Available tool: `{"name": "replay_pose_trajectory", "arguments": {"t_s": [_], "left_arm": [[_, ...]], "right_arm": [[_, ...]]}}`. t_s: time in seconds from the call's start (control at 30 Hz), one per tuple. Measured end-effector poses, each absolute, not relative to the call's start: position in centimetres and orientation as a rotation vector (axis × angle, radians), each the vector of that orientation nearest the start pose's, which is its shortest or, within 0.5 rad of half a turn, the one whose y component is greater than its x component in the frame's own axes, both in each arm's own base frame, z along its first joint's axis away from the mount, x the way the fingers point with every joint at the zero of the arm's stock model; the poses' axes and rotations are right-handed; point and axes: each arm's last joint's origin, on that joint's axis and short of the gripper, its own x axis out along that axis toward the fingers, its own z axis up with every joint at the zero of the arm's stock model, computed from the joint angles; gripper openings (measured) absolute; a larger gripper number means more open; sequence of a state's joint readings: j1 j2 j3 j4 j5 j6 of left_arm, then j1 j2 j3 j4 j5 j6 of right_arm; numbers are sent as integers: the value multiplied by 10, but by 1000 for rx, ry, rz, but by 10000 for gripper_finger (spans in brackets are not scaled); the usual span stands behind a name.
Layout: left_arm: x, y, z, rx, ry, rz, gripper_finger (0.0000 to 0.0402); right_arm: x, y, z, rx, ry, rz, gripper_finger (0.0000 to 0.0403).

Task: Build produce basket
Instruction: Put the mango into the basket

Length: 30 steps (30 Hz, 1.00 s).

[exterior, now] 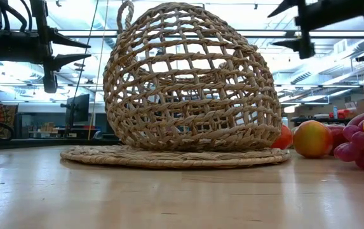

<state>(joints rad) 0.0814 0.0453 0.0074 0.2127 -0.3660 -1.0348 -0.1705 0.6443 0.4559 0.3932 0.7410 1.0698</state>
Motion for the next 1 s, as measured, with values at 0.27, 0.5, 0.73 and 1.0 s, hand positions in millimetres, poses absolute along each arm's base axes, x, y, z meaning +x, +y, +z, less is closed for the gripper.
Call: {"name": "replay_pose_trajectory", "arguments": {"t_s": [0.27,0.5,0.73,1.0], "left_arm": [[96,18,183,-1040,-390,316,85],[96,18,183,-1040,-390,315,86],[96,18,183,-1040,-391,315,91],[96,18,183,-1041,-391,315,91]], "right_arm": [[193,-53,324,1094,-648,-728,348],[233,-64,346,1070,-639,-750,348],[251,-63,348,1116,-624,-722,348],[260,-62,340,1170,-616,-715,348]]}}
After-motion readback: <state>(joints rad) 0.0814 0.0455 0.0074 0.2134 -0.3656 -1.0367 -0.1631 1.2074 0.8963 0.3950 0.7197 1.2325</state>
